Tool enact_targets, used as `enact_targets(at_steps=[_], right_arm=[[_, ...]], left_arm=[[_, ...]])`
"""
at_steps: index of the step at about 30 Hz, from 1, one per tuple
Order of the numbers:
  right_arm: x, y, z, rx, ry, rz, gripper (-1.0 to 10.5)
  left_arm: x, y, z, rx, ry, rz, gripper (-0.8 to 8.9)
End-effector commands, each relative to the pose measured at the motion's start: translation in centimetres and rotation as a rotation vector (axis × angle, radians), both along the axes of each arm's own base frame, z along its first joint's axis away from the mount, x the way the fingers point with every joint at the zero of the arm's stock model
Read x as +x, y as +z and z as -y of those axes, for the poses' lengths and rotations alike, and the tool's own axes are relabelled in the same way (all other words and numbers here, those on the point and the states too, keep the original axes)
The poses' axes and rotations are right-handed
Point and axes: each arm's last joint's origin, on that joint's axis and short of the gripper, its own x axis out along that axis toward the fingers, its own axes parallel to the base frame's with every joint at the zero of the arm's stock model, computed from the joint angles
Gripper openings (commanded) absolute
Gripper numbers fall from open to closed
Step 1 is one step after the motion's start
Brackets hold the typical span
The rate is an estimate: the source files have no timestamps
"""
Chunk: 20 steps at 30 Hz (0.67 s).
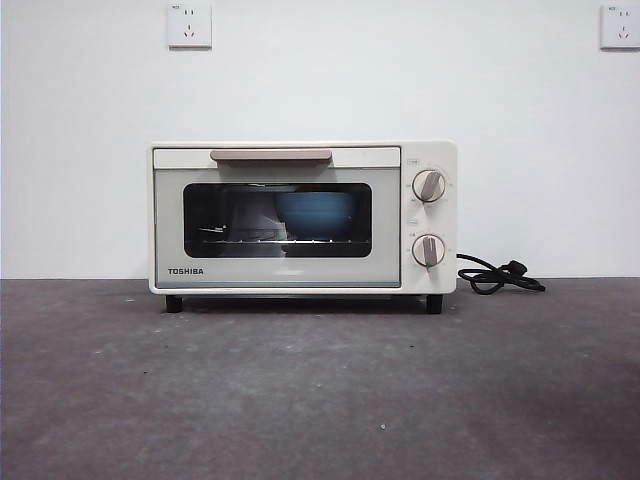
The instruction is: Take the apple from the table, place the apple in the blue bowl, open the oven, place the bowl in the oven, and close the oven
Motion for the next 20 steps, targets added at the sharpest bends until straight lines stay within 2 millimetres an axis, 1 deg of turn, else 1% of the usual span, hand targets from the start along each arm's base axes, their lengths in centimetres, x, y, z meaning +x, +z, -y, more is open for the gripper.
enact_targets(at_steps=[1, 14, 20], right_arm=[[0.05, -0.26, 0.01, 0.011, -0.003, -0.001, 0.0], [0.05, -0.26, 0.01, 0.011, -0.003, -0.001, 0.0], [0.05, -0.26, 0.01, 0.011, -0.003, -0.001, 0.0]], left_arm=[[-0.04, -0.24, 0.02, -0.008, 0.005, 0.000, -0.04], [-0.07, -0.23, 0.02, -0.008, 0.004, 0.001, -0.04], [-0.42, 0.69, 0.02, -0.008, 0.004, 0.100, -0.04]])
